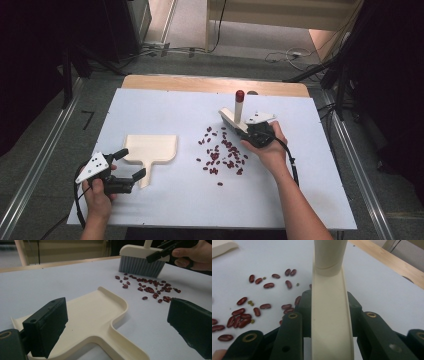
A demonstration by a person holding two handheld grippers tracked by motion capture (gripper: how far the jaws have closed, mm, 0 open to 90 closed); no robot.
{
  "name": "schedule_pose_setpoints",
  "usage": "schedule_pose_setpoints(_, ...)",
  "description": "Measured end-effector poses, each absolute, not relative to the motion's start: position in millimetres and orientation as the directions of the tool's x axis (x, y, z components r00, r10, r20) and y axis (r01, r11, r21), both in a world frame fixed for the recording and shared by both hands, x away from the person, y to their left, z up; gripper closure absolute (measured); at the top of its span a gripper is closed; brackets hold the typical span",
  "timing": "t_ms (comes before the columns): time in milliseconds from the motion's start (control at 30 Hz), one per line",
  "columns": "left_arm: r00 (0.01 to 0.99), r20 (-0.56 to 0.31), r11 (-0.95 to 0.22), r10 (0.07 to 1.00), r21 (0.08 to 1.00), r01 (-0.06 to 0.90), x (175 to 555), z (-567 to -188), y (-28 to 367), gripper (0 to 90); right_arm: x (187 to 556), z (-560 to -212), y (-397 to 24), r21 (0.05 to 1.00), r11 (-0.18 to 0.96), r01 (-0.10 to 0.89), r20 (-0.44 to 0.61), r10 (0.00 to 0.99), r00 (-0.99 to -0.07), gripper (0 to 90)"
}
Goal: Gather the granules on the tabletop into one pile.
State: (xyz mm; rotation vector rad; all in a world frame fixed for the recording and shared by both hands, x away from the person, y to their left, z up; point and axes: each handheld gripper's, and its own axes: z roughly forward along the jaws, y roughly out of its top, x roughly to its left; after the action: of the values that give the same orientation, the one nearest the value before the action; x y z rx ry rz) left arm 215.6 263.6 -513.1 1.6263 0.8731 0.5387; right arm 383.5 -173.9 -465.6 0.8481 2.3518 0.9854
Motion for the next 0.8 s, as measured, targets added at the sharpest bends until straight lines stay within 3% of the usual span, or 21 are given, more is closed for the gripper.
schedule_pose_setpoints(500, 0.619, -0.103, -0.076, 0.779, 0.964, 0.256, 215.3, -513.1, 262.5, 3.1, 350.5, -465.1, -178.0, 0.744, 0.590, 0.315, -0.143, 0.601, -0.786, 65.4)
schedule_pose_setpoints(800, 0.621, -0.102, -0.078, 0.777, 0.964, 0.256, 215.7, -513.1, 262.9, 3.1, 324.2, -438.4, -181.8, 0.786, 0.531, 0.315, -0.069, 0.583, -0.810, 65.4)
